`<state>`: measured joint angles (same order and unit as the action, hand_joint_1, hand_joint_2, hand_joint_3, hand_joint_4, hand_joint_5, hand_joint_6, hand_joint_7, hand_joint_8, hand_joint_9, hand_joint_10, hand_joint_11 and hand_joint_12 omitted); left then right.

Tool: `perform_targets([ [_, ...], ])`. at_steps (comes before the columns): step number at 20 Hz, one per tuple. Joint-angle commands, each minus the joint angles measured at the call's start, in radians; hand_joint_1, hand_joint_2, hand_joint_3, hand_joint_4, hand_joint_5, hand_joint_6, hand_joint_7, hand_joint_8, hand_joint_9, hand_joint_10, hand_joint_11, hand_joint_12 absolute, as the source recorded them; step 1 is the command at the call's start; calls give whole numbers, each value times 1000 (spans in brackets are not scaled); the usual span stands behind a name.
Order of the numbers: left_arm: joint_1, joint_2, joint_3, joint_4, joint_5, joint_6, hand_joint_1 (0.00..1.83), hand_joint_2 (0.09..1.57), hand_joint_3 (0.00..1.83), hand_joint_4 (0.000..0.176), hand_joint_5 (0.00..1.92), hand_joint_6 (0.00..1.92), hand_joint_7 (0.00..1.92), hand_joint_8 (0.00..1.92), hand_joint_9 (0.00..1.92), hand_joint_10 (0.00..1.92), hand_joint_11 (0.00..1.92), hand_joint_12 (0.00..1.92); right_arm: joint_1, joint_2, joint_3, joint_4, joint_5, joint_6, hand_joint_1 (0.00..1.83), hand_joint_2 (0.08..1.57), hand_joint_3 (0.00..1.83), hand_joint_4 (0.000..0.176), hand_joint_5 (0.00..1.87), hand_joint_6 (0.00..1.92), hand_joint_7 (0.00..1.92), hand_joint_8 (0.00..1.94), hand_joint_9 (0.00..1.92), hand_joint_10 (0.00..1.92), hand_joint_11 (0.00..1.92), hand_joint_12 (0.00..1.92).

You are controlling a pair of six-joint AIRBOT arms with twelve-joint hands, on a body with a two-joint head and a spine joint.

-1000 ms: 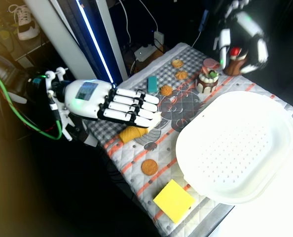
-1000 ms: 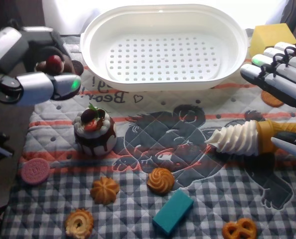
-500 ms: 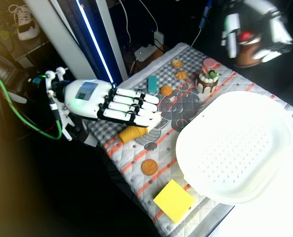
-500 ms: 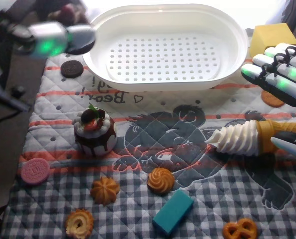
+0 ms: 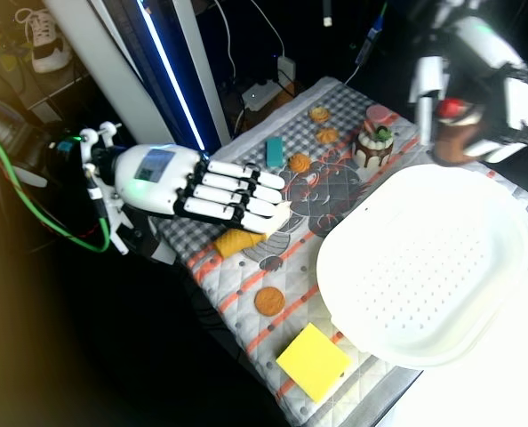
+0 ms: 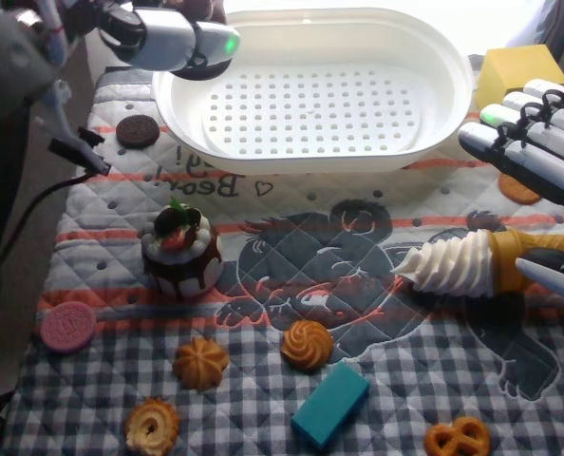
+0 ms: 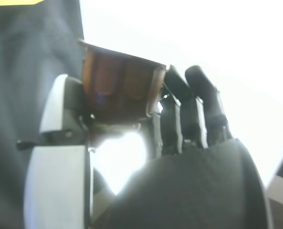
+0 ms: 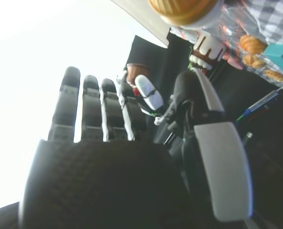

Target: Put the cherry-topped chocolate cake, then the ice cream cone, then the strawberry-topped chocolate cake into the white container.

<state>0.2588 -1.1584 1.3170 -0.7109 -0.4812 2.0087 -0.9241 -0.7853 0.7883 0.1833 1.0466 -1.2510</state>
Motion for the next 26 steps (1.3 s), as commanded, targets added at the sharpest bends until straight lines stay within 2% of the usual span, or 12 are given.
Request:
perform_targets([
  [1, -19, -13, 10, -3, -52, 30, 1130, 1311, 1, 0, 546, 1461, 705, 1596, 452, 1640, 434, 1921, 5, 2, 3, -9, 124, 3, 602, 1348, 2, 0, 0, 0, 0, 0, 0, 0, 8, 231],
  [3, -22, -57, 51, -81, -17, 135, 1114, 1177, 0, 0, 510, 560, 445, 1113, 325, 1420, 272, 1902, 5, 1, 4, -9, 124, 4, 638, 1347, 0, 0, 0, 0, 0, 0, 0, 0, 0, 517],
  [5, -23, -86, 82, -153, 4, 207, 1111, 1178, 0, 0, 560, 458, 403, 1144, 347, 1490, 330, 1917, 5, 1, 5, -9, 124, 6, 654, 1344, 0, 0, 0, 0, 0, 0, 0, 0, 0, 702],
  [6, -20, -110, 116, -192, 26, 223, 1268, 1273, 0, 0, 624, 270, 642, 1506, 481, 1655, 541, 1921, 5, -1, 6, -9, 124, 7, 627, 1349, 1, 0, 0, 0, 0, 0, 0, 0, 0, 650],
  [7, -18, -116, 126, -203, 33, 223, 1268, 1273, 0, 0, 624, 270, 642, 1506, 481, 1655, 541, 1921, 5, -3, 6, -9, 124, 7, 627, 1349, 1, 0, 0, 0, 0, 0, 0, 0, 0, 650],
  [11, 0, -137, 158, -244, 53, 223, 881, 1072, 0, 0, 489, 50, 479, 258, 299, 725, 15, 1684, 5, -4, 8, -9, 124, 10, 591, 1353, 0, 0, 0, 0, 0, 0, 0, 0, 0, 78],
  [14, 4, -139, 161, -248, 57, 223, 704, 972, 0, 30, 440, 1, 516, 61, 255, 778, 7, 1737, 5, -4, 8, -9, 124, 11, 594, 1349, 0, 0, 0, 0, 0, 0, 0, 0, 0, 192],
  [15, 6, -139, 162, -250, 57, 223, 750, 958, 0, 4, 425, 0, 524, 47, 271, 782, 1, 1773, 5, -4, 8, -9, 124, 11, 595, 1347, 0, 0, 0, 0, 0, 0, 0, 0, 0, 265],
  [18, 13, -137, 160, -251, 55, 223, 694, 967, 8, 5, 250, 0, 188, 0, 9, 393, 0, 1481, 5, -4, 8, -9, 124, 11, 529, 1344, 0, 0, 0, 0, 0, 0, 0, 0, 0, 529],
  [20, 18, -127, 147, -250, 43, 223, 575, 961, 2, 69, 66, 0, 15, 0, 0, 35, 0, 453, 4, -2, 8, -9, 124, 13, 541, 1340, 0, 0, 0, 0, 0, 0, 0, 0, 0, 527],
  [22, 24, -94, 109, -193, 11, 166, 681, 1007, 6, 164, 2, 0, 0, 0, 0, 0, 11, 27, 4, 3, 7, -9, 124, 21, 608, 1303, 0, 0, 0, 0, 0, 0, 19, 9, 0, 882],
  [26, 38, -3, 29, -8, -62, -93, 695, 1040, 17, 161, 0, 0, 0, 0, 0, 0, 0, 0, -4, 10, 15, -18, 123, 89, 664, 1252, 0, 0, 0, 0, 0, 0, 4, 1, 0, 915],
])
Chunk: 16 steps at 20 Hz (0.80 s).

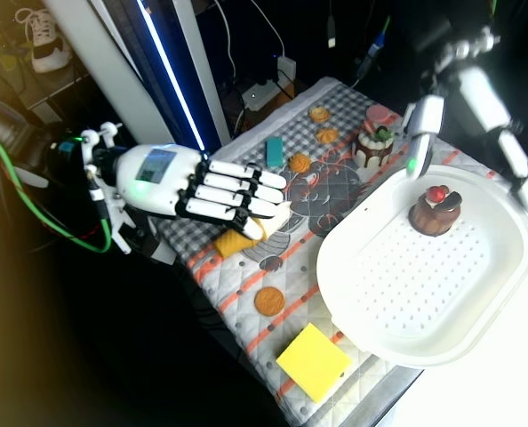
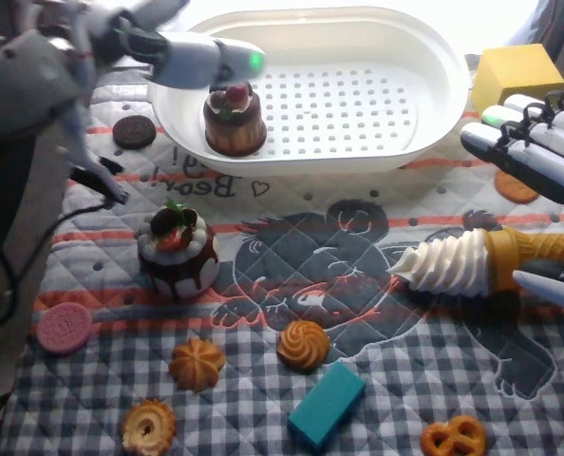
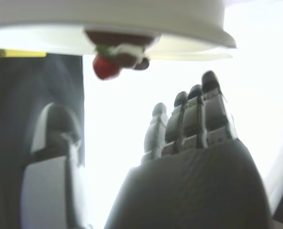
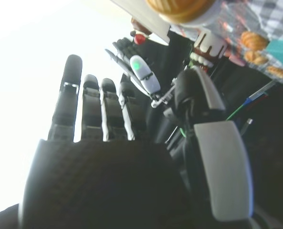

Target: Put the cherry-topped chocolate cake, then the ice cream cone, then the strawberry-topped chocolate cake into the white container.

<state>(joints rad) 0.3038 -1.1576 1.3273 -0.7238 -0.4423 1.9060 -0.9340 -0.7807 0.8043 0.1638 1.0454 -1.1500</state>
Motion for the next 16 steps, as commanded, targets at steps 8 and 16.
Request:
perform_targets([
  [8, 104, 203, -215, 316, -403, -335, 634, 1194, 1, 157, 65, 32, 27, 8, 62, 35, 0, 1231, 13, -39, 95, -37, -42, 106, 833, 1156, 0, 0, 0, 0, 33, 11, 0, 390, 0, 1551],
  [16, 252, 312, -379, 420, -709, -392, 571, 1197, 10, 176, 68, 25, 84, 2, 132, 159, 0, 1471, 38, -130, 159, -23, -140, 106, 1010, 1188, 3, 0, 183, 110, 255, 84, 45, 840, 0, 1589],
])
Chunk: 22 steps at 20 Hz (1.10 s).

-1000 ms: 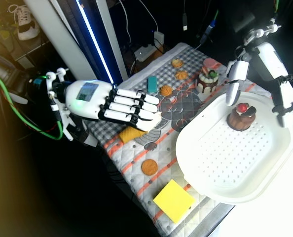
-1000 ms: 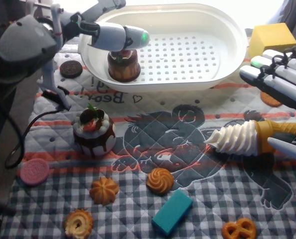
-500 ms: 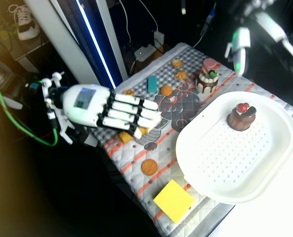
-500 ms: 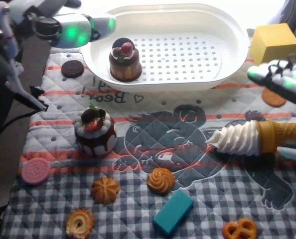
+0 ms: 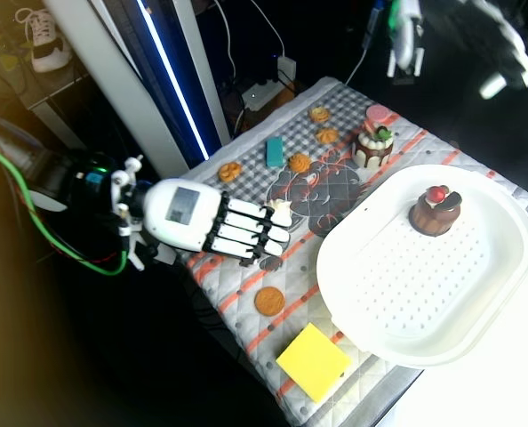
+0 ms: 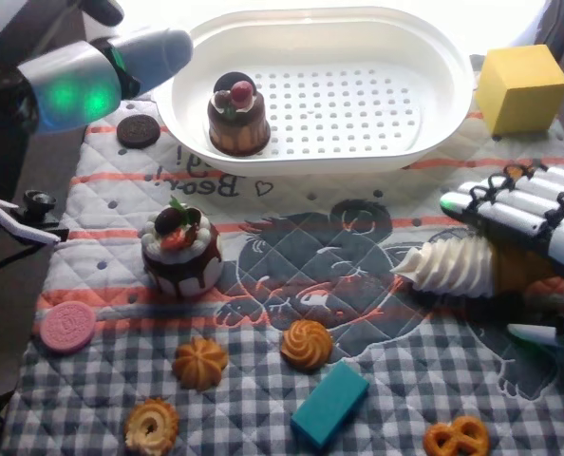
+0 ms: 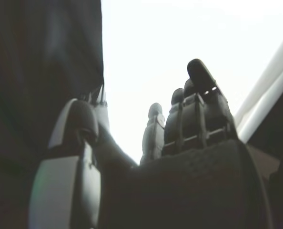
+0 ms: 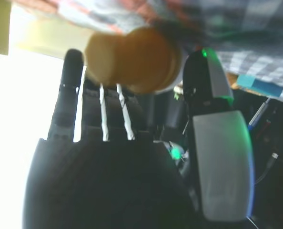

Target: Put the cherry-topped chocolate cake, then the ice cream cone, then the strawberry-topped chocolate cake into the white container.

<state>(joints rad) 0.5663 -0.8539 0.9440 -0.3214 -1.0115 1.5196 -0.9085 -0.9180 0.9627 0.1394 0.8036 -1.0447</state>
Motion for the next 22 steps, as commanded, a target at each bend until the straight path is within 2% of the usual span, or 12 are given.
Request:
perform_targets([
  [1, 1, 15, -5, 21, -157, -5, 588, 1206, 9, 176, 72, 27, 84, 2, 114, 165, 0, 1399, 18, -5, 8, 2, 93, 1, 1049, 1208, 3, 0, 243, 368, 320, 407, 119, 1105, 0, 1770],
  [2, 10, 19, -11, 21, -171, -5, 588, 1206, 9, 176, 72, 27, 84, 2, 114, 165, 0, 1399, 24, -14, 14, 1, 85, 1, 1049, 1208, 3, 0, 243, 368, 320, 407, 119, 1105, 0, 1770],
  [3, 20, 24, -16, 18, -183, -5, 593, 1215, 6, 176, 79, 32, 90, 3, 113, 186, 0, 1351, 36, -29, 24, 1, 72, 1, 1157, 1267, 8, 0, 505, 1307, 730, 1309, 651, 1483, 587, 1904],
  [5, 35, 28, -23, 16, -197, -5, 607, 1216, 2, 176, 71, 29, 82, 2, 114, 204, 0, 1385, 48, -43, 38, 0, 55, 1, 1178, 1299, 11, 0, 594, 1307, 737, 1691, 1047, 1859, 1119, 1920],
  [8, 63, 34, -33, 7, -220, -6, 626, 1225, 2, 176, 70, 26, 61, 1, 80, 184, 0, 1216, 64, -52, 46, -7, 45, 1, 1174, 1310, 2, 0, 559, 1356, 749, 1687, 1033, 1856, 1111, 1921],
  [10, 86, 41, -37, -11, -238, -6, 614, 1238, 2, 172, 63, 21, 48, 0, 46, 181, 0, 1114, 81, -35, 36, -26, 68, 1, 1174, 1308, 0, 0, 566, 1381, 751, 1657, 781, 1738, 807, 1921],
  [13, 113, 48, -49, -18, -261, -6, 632, 1232, 0, 131, 64, 18, 22, 0, 6, 142, 0, 1176, 101, 20, 2, -50, 150, 1, 1158, 1328, 6, 0, 570, 1362, 688, 1781, 829, 1907, 901, 1921],
  [16, 165, 63, -74, -32, -304, -6, 627, 1245, 0, 168, 46, 6, 0, 0, 4, 42, 0, 1115, 143, 37, 0, -59, 201, 0, 1119, 1320, 1, 0, 578, 1454, 693, 1651, 645, 1779, 730, 1921],
  [18, 193, 67, -85, -38, -325, -6, 616, 1245, 0, 166, 48, 6, 0, 0, 20, 43, 0, 1067, 180, 37, 10, -59, 206, 0, 1102, 1312, 0, 0, 597, 1522, 691, 1535, 606, 1557, 637, 1849],
  [19, 202, 67, -89, -39, -331, -6, 634, 1236, 0, 136, 65, 8, 0, 0, 27, 43, 0, 1050, 195, 37, 15, -59, 207, -3, 1110, 1296, 0, 14, 642, 1482, 697, 1515, 639, 1530, 630, 1843],
  [21, 218, 67, -96, -39, -340, -6, 646, 1228, 0, 125, 63, 5, 0, 0, 12, 35, 0, 977, 223, 35, 24, -59, 207, -8, 1145, 1285, 0, 0, 651, 1370, 739, 1572, 727, 1673, 745, 1905],
  [22, 231, 66, -102, -39, -352, -8, 702, 1241, 4, 83, 63, 1, 0, 0, 14, 31, 0, 825, 245, 26, 36, -59, 206, -10, 1130, 1300, 1, 0, 609, 1421, 723, 1594, 718, 1691, 770, 1917],
])
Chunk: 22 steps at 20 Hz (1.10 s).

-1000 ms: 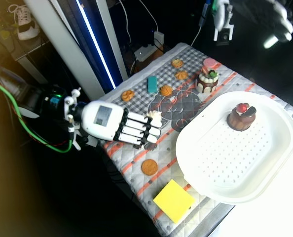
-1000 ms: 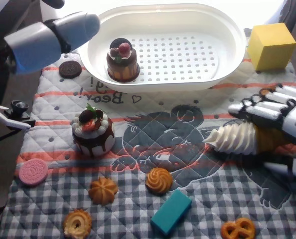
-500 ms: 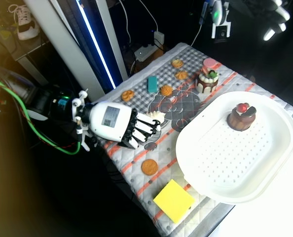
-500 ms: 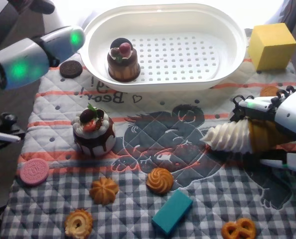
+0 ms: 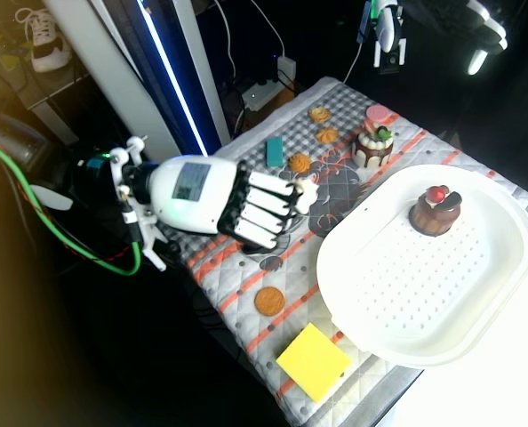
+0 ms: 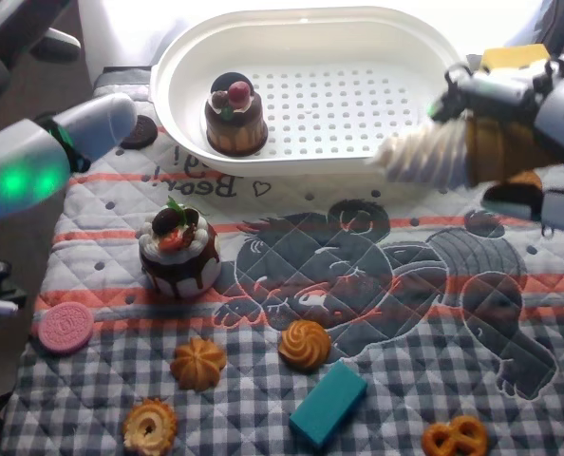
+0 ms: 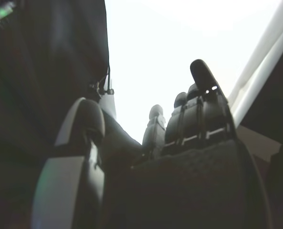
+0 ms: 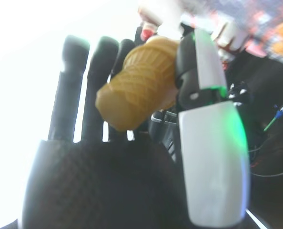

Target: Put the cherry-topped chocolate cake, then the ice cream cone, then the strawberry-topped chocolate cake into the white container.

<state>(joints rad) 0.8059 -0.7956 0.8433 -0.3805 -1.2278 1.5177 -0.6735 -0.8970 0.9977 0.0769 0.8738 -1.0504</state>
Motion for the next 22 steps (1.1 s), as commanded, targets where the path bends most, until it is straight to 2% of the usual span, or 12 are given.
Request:
perform_targets([
  [1, -1, 7, -4, 20, -142, -8, 710, 1244, 5, 77, 66, 3, 0, 0, 12, 29, 0, 819, 23, -3, 11, 3, 135, -5, 1155, 1303, 1, 0, 594, 1386, 731, 1646, 750, 1779, 823, 1920],
  [5, 33, 6, -18, 21, -174, -12, 706, 1262, 6, 86, 52, 4, 0, 0, 2, 2, 0, 742, 159, -72, 82, 10, 6, -68, 1179, 1291, 0, 0, 611, 1346, 760, 1610, 766, 1753, 782, 1921],
  [7, 47, 4, -21, 21, -184, -17, 669, 1273, 2, 100, 41, 6, 1, 0, 18, 7, 0, 877, 246, -128, 158, 14, -105, -82, 1179, 1284, 1, 0, 646, 1424, 716, 1553, 1051, 1897, 1119, 1921],
  [9, 49, 2, -20, 24, -185, -19, 681, 1274, 1, 96, 45, 5, 0, 0, 3, 1, 0, 830, 286, -167, 201, 24, -159, -94, 1178, 1291, 3, 0, 659, 1274, 705, 1706, 893, 1916, 1028, 1921],
  [10, 49, 1, -20, 27, -188, -20, 669, 1276, 0, 65, 54, 3, 16, 1, 32, 12, 0, 837, 314, -198, 231, 47, -201, -133, 1162, 1321, 5, 0, 629, 1272, 647, 1830, 854, 1921, 1001, 1921],
  [12, 49, -2, -18, 27, -190, -20, 676, 1279, 1, 44, 59, 1, 28, 1, 31, 9, 0, 698, 355, -250, 281, 87, -276, -203, 1127, 1318, 2, 0, 635, 1371, 635, 1722, 495, 1812, 566, 1921],
  [14, 48, -9, -13, 26, -192, -21, 641, 1286, 1, 70, 57, 0, 8, 2, 20, 4, 0, 814, 380, -322, 366, 114, -349, -203, 1116, 1312, 1, 0, 692, 1378, 584, 1679, 443, 1675, 413, 1921],
  [17, 45, -15, -7, 31, -186, -25, 627, 1294, 0, 59, 57, 0, 1, 0, 0, 0, 0, 729, 389, -401, 468, 156, -429, -203, 1288, 1319, 1, 0, 442, 1570, 632, 1499, 670, 1696, 477, 1868],
  [18, 44, -20, -3, 32, -184, -31, 606, 1299, 2, 55, 57, 0, 0, 0, 3, 1, 0, 705, 389, -412, 485, 164, -441, -203, 1120, 1361, 2, 0, 417, 1693, 651, 1560, 528, 1437, 463, 1863],
  [20, 43, -28, 5, 32, -179, -48, 611, 1313, 1, 60, 60, 0, 17, 1, 0, 0, 0, 415, 389, -427, 504, 171, -461, -203, 932, 1310, 0, 0, 36, 707, 151, 616, 49, 1175, 34, 1798],
  [21, 43, -31, 9, 32, -176, -58, 596, 1312, 0, 65, 50, 5, 22, 1, 0, 0, 0, 270, 389, -431, 511, 177, -469, -203, 859, 1258, 0, 70, 6, 332, 55, 315, 9, 668, 6, 1439],
  [22, 43, -34, 11, 31, -175, -63, 595, 1311, 0, 64, 44, 4, 20, 0, 0, 0, 0, 240, 389, -432, 514, 178, -474, -203, 802, 1248, 0, 75, 0, 105, 17, 141, 1, 441, 0, 1289],
])
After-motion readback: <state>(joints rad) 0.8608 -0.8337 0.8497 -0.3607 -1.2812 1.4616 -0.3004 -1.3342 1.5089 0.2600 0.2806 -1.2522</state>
